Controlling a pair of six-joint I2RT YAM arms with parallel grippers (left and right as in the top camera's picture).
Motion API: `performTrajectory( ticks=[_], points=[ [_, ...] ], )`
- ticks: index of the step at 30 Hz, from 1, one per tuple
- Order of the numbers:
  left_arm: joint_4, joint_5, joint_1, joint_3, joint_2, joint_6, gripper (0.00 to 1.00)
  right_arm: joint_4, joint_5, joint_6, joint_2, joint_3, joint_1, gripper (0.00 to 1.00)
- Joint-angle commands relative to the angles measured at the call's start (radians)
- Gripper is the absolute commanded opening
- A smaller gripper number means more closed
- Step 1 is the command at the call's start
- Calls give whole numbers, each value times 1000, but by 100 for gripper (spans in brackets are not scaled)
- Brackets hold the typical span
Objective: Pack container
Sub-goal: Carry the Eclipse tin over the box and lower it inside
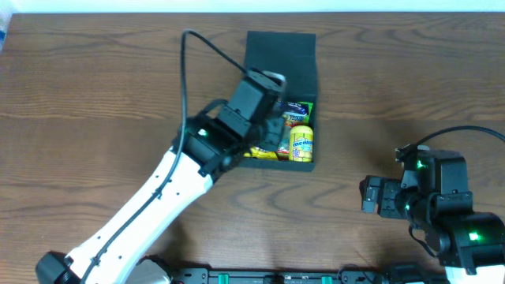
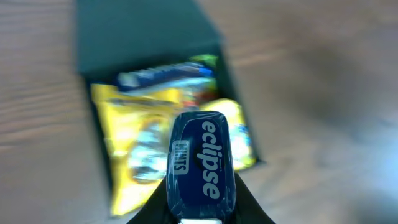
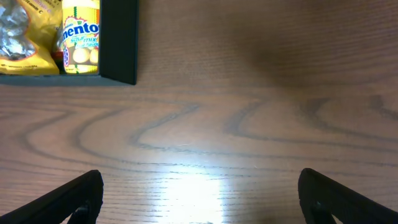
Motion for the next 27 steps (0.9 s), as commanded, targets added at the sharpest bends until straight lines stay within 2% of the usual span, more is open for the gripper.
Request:
performTrajectory(
  ticks=[1, 6, 14, 27],
  points=[
    [-15, 148, -20, 19, 63, -67, 6, 0, 0, 12, -6, 2, -8, 99],
    [-13, 267, -22, 19, 181, -80, 6, 0, 0, 12, -6, 2, -8, 99],
    [5, 253, 16, 54, 341, -80, 6, 0, 0, 12, -6, 2, -8, 99],
    [-14, 254, 93, 78, 373, -76, 6, 0, 0, 12, -6, 2, -8, 99]
  ],
)
